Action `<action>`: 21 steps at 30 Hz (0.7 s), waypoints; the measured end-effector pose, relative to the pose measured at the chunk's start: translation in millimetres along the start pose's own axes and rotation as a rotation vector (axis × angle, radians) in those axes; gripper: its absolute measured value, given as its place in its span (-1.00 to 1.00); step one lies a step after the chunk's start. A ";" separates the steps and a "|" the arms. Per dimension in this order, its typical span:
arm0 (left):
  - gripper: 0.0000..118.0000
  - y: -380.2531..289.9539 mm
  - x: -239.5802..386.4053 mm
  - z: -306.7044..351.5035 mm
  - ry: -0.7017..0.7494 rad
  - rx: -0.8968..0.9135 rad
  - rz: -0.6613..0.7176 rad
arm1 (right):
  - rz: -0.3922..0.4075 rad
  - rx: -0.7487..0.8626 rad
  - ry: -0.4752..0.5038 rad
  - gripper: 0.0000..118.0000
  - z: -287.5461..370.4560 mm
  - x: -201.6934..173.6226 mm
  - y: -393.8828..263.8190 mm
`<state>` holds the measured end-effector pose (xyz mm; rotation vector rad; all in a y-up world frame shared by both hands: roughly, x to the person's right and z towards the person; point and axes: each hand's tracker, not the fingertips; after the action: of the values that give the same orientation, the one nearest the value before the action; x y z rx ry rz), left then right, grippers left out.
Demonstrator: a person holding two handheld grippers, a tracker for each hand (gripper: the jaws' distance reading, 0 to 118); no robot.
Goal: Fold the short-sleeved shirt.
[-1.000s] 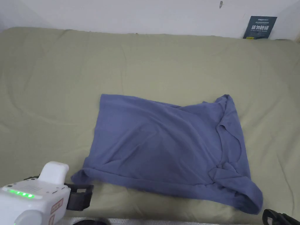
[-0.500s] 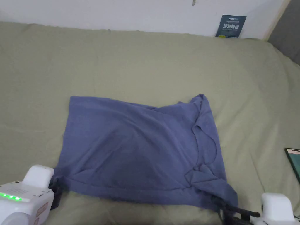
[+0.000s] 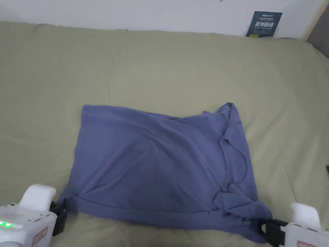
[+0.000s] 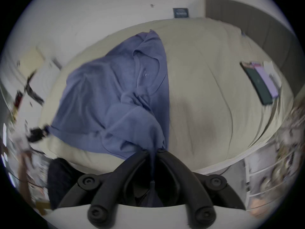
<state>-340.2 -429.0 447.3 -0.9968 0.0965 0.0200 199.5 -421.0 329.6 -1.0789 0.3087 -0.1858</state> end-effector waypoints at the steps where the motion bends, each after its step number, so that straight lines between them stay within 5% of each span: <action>1: -0.93 2.9 -2.4 2.9 -0.022 -0.005 0.015 | 0.004 0.021 0.020 -0.94 7.7 -6.0 -0.2; 4: -0.93 15.9 -12.0 17.4 -0.136 0.041 0.108 | 0.001 0.043 0.051 -0.94 27.5 -8.5 26.1; 10: -0.93 82.1 -31.9 22.3 -0.260 0.100 0.252 | -0.157 0.038 0.262 -0.94 28.2 -16.3 116.3; 13: -0.93 123.6 -34.5 -0.7 -0.247 0.066 0.270 | -0.147 -0.041 0.232 -0.94 -8.1 -15.2 167.1; 19: -0.93 166.0 -50.2 -84.6 -0.129 -0.091 0.465 | -0.341 -0.158 0.144 -0.94 -98.2 11.4 224.6; 21: -0.93 166.0 -53.0 -99.4 -0.114 -0.106 0.485 | -0.321 -0.163 0.132 -0.94 -110.5 10.3 224.0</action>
<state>-410.3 -420.8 259.5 -1.0567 0.2325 0.5295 171.8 -412.7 81.3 -1.2771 0.2707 -0.5280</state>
